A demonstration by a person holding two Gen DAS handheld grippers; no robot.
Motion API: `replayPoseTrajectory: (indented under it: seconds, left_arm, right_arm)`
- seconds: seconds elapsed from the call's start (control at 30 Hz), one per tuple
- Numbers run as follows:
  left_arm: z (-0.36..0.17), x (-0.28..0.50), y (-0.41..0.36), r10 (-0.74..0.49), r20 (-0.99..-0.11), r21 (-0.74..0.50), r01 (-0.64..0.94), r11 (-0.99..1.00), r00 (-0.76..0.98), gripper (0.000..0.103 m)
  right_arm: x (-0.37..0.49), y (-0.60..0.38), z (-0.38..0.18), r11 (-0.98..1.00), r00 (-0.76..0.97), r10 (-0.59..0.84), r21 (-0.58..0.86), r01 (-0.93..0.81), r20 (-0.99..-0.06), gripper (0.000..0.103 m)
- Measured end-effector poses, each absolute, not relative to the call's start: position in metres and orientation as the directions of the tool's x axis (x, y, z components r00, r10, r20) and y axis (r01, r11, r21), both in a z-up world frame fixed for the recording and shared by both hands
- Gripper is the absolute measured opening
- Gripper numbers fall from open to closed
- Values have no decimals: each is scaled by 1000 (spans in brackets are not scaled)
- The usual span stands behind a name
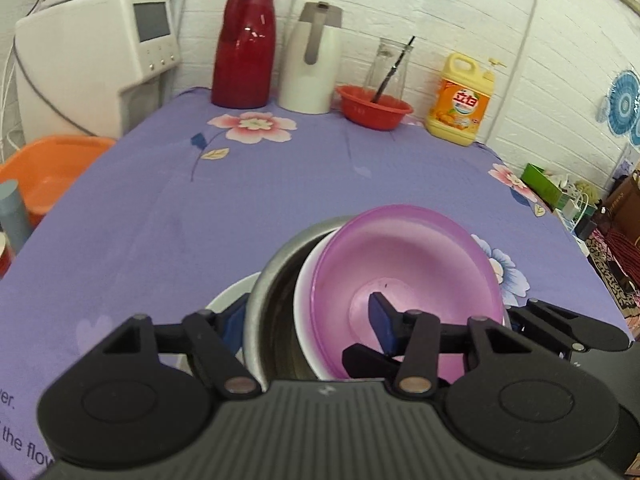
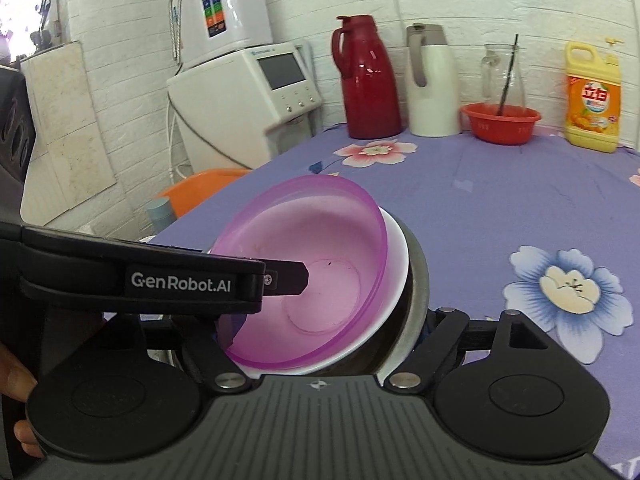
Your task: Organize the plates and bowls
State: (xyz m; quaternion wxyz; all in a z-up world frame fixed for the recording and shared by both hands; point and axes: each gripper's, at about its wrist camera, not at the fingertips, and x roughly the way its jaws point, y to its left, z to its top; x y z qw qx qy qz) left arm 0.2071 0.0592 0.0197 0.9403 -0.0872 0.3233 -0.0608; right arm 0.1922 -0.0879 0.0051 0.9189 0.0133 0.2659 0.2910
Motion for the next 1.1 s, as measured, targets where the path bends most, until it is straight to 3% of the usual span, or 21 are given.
replayPoseTrajectory:
  seconds: [0.43, 0.63, 0.77, 0.9, 1.1]
  left_arm:
    - [1, 207, 78, -194, -608, -232, 62, 971, 770, 52]
    - [2, 205, 76, -189, -593, -211, 76, 975, 783, 66]
    - [11, 202, 81, -186, -553, -226, 69, 972, 813, 73]
    - [20, 202, 87, -173, -518, -243, 50, 969, 838, 73]
    - [26, 196, 89, -162, -502, -249, 37, 968, 850, 73]
  right_arm:
    - [198, -70, -9, 820, 637, 547, 194, -538, -544, 103]
    - [197, -68, -13, 790, 594, 580, 209, -576, -557, 103]
    - [198, -76, -9, 809, 635, 571, 224, -544, -520, 103]
    - [195, -87, 6, 820, 703, 567, 219, -528, -430, 103]
    - [195, -104, 5, 840, 736, 543, 240, -487, -404, 103]
